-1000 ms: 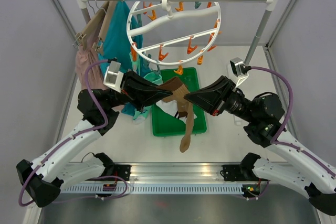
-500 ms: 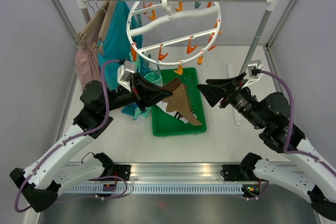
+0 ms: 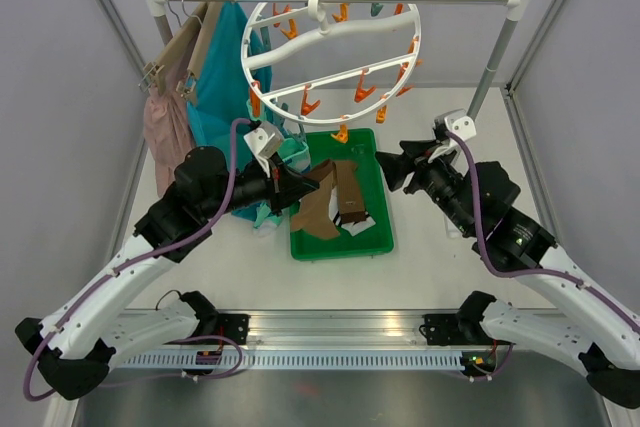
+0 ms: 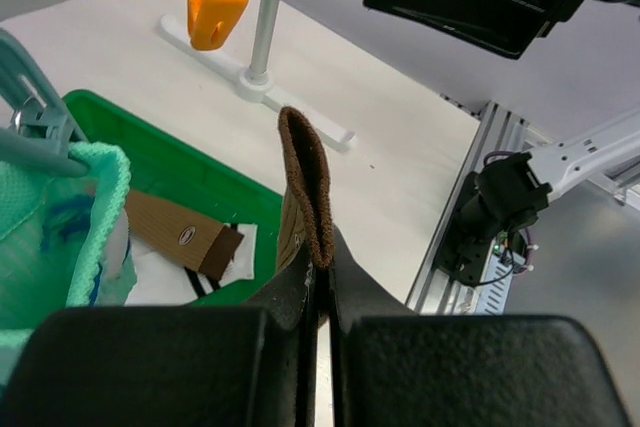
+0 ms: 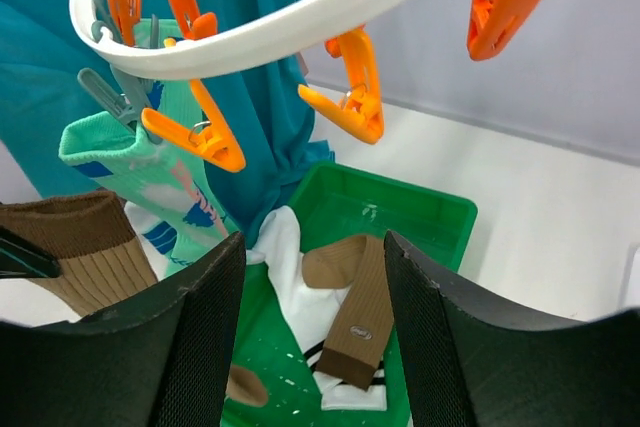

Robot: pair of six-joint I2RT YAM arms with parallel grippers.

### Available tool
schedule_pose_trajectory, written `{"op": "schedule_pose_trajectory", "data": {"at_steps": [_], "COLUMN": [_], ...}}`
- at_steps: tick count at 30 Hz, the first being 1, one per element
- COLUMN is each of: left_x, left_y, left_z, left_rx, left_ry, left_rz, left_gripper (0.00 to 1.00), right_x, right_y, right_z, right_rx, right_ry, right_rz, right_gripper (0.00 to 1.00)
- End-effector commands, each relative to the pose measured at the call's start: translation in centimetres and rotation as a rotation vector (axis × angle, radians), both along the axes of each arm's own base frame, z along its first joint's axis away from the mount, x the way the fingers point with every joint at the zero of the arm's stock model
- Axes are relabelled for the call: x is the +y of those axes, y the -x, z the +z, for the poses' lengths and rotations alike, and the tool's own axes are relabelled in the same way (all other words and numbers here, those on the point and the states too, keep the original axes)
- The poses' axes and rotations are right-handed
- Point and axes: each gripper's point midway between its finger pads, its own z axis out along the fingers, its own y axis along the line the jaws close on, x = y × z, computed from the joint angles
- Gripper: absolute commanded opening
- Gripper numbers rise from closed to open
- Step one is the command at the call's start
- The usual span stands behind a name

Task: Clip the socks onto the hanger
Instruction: Open the clamp at the hanger.

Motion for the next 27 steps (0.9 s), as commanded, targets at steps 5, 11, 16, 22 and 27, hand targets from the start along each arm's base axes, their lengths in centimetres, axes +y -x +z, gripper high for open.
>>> {"op": "schedule_pose_trajectory", "data": {"at_steps": [5,11,16,22,27], "left_x": [1.5,2.0,2.2,2.5,2.4], "left_y": [-1.3,-1.4,-1.2,-1.0,-0.7], "left_z": [0.6,0.6,0.7,0.7,0.7], "left_rx": [-0.065,-0.059,-0.06,-0.064,-0.074], "left_ry": [-0.06,-0.068,-0.075,-0.089,-0.097], "left_rz": [0.108,0.134,0.137,0.137,0.124], "left_gripper": [0.02,0.02,0.02,0.02,0.02], "right_x": [3.5,5.9,7.1,8.0,8.4], "right_y": [0.8,0.8,-0.2,-1.0,-1.5], "right_z": [1.6,1.0,0.9,1.4,1.9], "right_rx": [-0.152,-0.227,-0.256,-0.281,-0.294], "right_ry": [0.039,0.068,0.081,0.083,0.075], "right_rz": [0.189,0.252,0.253,0.249,0.243], "right_gripper": [0.62,0.64,0.64,0.64,0.64]}}
